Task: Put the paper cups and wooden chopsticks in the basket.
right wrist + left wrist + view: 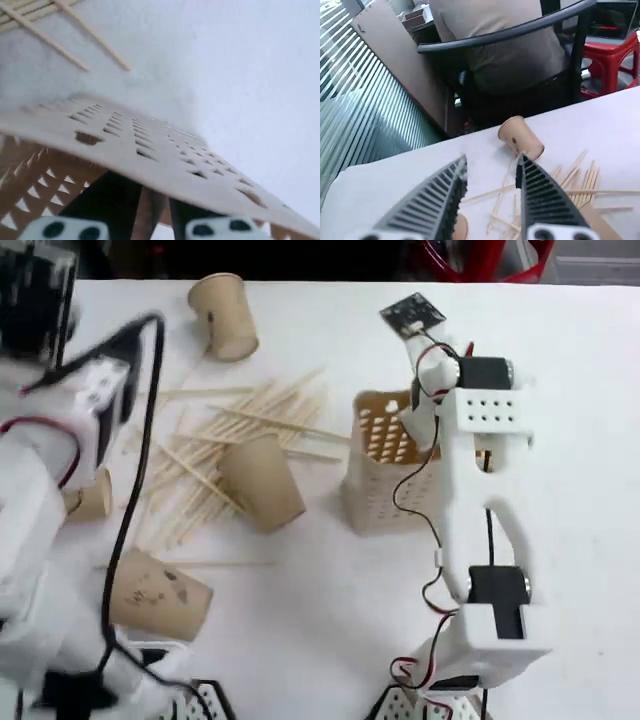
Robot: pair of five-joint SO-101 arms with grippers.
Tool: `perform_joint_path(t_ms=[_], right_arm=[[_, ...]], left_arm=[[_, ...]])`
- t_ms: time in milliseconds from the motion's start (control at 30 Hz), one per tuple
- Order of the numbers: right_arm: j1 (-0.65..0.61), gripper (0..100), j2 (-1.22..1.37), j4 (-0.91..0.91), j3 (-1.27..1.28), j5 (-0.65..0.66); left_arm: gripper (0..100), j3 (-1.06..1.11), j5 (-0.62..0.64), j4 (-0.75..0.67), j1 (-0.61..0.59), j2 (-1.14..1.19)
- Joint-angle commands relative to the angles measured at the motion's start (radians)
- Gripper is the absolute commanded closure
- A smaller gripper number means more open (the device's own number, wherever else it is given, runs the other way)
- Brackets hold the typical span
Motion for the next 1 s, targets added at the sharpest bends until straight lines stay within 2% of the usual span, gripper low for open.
perform_joint_path(t_ms=[0, 100, 267, 433, 567, 700, 867, 967], right_arm=[[0.004, 98.2, -0.125, 0.004, -0.029, 0.229], [-0.027, 98.2, -0.153, 0.005, -0.029, 0.315], [-0.077, 98.2, -0.153, 0.019, -0.029, 0.420], [-0.065, 98.2, -0.163, 0.035, -0.041, 0.486], [-0.061, 98.2, -0.154, 0.159, -0.180, 0.514], [-0.051, 98.2, -0.114, 0.272, -0.325, 0.549], [-0.045, 98.2, -0.038, 0.257, -0.351, 0.517], [-0.027, 98.2, 0.005, 0.265, -0.365, 0.545]], left_arm=[[83, 0.333, -0.087, -0.051, -0.102, -0.154], [83, 0.609, -0.132, -0.189, -0.191, -0.236], [83, 1.076, -0.192, -0.522, -0.340, -0.317], [83, 1.364, -0.278, -0.740, -0.406, -0.326], [83, 1.470, -0.284, -0.816, -0.409, -0.326], [83, 1.510, -0.282, -0.824, -0.404, -0.326], [83, 1.519, -0.282, -0.821, -0.404, -0.326], [83, 1.525, -0.284, -0.821, -0.404, -0.326]])
